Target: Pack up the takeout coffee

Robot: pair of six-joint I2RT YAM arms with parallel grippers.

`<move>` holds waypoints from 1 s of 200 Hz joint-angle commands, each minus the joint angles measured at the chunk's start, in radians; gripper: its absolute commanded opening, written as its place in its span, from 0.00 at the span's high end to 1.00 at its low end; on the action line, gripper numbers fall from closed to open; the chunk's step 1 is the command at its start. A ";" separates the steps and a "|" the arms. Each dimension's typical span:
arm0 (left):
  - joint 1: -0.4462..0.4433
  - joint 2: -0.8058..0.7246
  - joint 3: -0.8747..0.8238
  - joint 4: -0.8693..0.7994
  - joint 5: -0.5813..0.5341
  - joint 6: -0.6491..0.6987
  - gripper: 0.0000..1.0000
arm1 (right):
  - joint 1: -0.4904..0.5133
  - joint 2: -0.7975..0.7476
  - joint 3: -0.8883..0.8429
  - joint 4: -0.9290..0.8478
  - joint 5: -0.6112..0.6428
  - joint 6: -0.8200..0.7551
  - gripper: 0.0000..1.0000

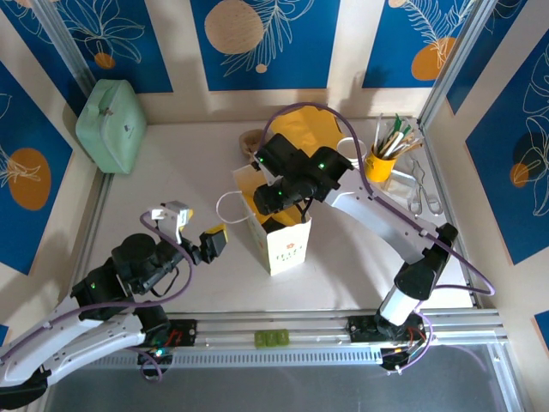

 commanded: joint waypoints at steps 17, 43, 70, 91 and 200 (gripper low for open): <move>-0.007 0.000 0.011 -0.009 -0.021 0.019 0.01 | 0.005 -0.026 0.051 -0.008 -0.019 -0.012 0.60; -0.006 0.002 0.013 -0.008 -0.021 0.022 0.01 | -0.004 -0.051 0.056 0.014 -0.051 -0.017 0.61; -0.006 0.006 0.015 -0.008 -0.020 0.022 0.01 | -0.026 -0.068 0.065 0.039 -0.044 -0.016 0.61; -0.006 0.009 0.019 -0.010 -0.019 0.023 0.01 | -0.044 -0.062 0.104 0.036 -0.034 -0.033 0.61; -0.006 0.003 0.012 -0.019 -0.019 0.010 0.01 | -0.251 -0.029 0.183 0.223 0.199 -0.061 0.47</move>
